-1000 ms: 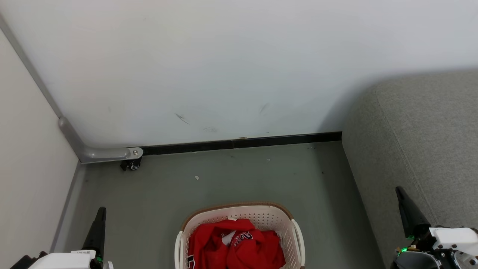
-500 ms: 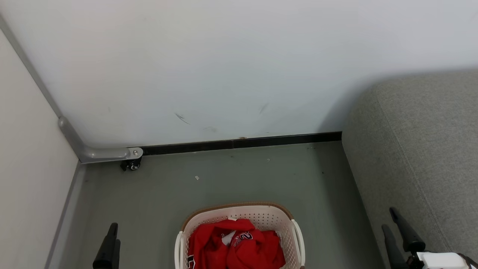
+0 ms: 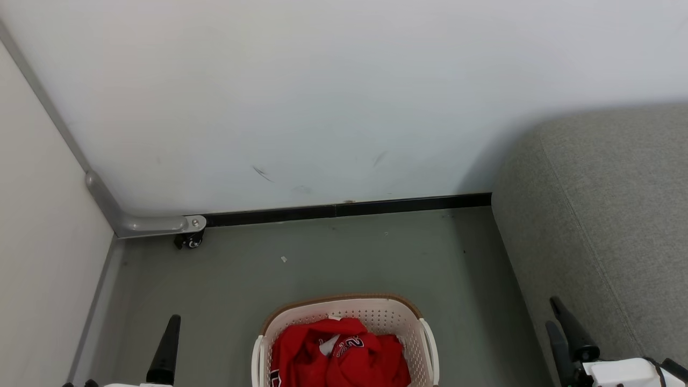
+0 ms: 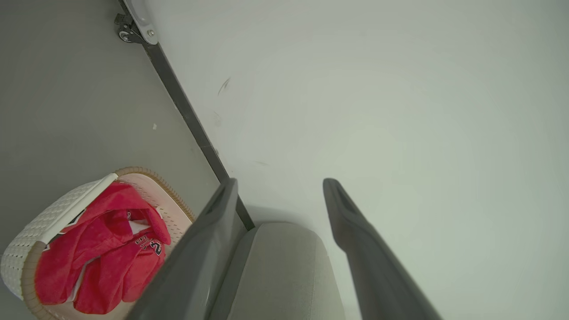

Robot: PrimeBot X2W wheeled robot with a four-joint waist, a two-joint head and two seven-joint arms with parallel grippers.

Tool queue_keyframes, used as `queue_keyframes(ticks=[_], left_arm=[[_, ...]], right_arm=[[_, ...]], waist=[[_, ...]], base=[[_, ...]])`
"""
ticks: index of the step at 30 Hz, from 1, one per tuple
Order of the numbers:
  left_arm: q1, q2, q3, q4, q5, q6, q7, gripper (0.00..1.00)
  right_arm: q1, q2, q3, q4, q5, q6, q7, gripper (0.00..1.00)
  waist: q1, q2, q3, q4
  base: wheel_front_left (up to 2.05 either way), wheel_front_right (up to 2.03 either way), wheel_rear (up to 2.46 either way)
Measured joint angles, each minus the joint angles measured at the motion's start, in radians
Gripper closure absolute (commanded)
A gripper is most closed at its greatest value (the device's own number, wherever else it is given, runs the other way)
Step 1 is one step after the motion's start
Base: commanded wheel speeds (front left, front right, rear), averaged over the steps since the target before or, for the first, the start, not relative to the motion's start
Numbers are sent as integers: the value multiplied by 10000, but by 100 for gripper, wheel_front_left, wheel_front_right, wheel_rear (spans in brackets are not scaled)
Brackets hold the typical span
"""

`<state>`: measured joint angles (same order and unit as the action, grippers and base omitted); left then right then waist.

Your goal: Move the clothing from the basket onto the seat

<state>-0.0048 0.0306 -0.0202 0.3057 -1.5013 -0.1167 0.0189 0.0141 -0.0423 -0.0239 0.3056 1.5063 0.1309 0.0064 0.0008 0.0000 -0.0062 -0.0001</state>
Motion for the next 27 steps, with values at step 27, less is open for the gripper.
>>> queue_keyframes(ticks=[27], left_arm=[[-87,362,-1129,-719,4533,880,-872,0]], right_arm=[[12,2,357,-389,-5060,0,-802,0]], waist=[[166,1,-470,3]], base=[[0,0,0]])
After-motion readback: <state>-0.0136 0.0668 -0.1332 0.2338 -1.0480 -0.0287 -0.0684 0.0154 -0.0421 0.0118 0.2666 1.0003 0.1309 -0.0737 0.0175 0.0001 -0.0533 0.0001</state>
